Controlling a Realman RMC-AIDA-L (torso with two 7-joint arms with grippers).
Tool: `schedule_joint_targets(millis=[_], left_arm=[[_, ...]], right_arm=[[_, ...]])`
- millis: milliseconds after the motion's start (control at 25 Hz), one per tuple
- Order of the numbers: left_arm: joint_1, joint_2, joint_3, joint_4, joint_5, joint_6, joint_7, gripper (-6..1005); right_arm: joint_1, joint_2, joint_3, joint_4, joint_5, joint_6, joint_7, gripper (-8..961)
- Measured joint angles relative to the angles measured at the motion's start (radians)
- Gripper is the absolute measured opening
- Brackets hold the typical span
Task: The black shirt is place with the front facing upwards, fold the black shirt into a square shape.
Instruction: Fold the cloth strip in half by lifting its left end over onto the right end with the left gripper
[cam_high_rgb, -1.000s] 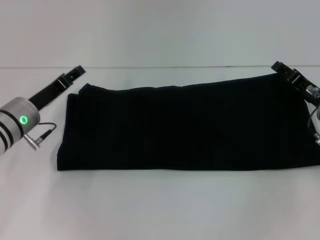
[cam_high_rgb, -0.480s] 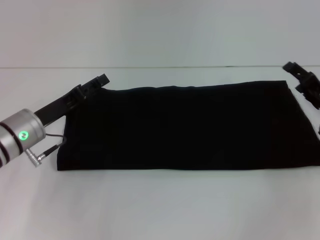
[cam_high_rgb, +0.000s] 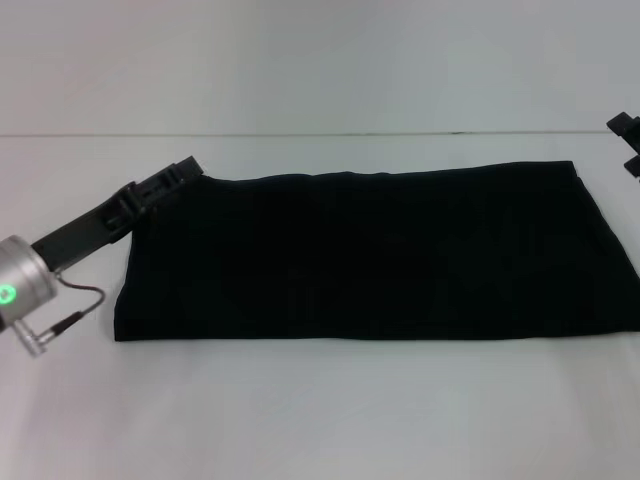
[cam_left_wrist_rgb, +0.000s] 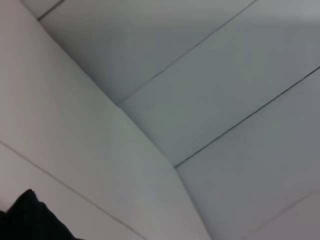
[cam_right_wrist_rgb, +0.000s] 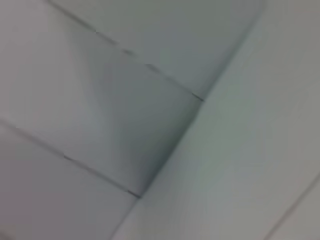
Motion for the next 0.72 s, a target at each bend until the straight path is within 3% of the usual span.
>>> schedule_joint_targets(millis=[160, 200, 320, 520, 720], left_arm=[[0.036, 0.058, 0.070, 0.000, 0.000, 0.093, -0.130, 739], [0.048, 0.081, 0.108, 0.002, 0.005, 0.118, -0.199, 740], [0.076, 0.120, 0.154, 0.031, 0.056, 0.173, -0.344, 742], [0.133, 0.122, 0.153, 0.138, 0.180, 0.213, -0.523, 748], [0.150, 0.126, 0.146, 0.162, 0.303, 0.207, -0.661, 751]], right_arm=[[-0.044, -0.015, -0.089, -0.031, -0.082, -0.238, -0.163, 915], [-0.048, -0.021, -0.120, -0.045, -0.115, -0.279, -0.194, 915], [-0.052, -0.027, -0.228, -0.103, -0.244, -0.390, -0.298, 915], [-0.053, 0.007, -0.321, -0.172, -0.379, -0.446, -0.489, 915], [-0.050, 0.016, -0.404, -0.169, -0.419, -0.441, -0.620, 915]])
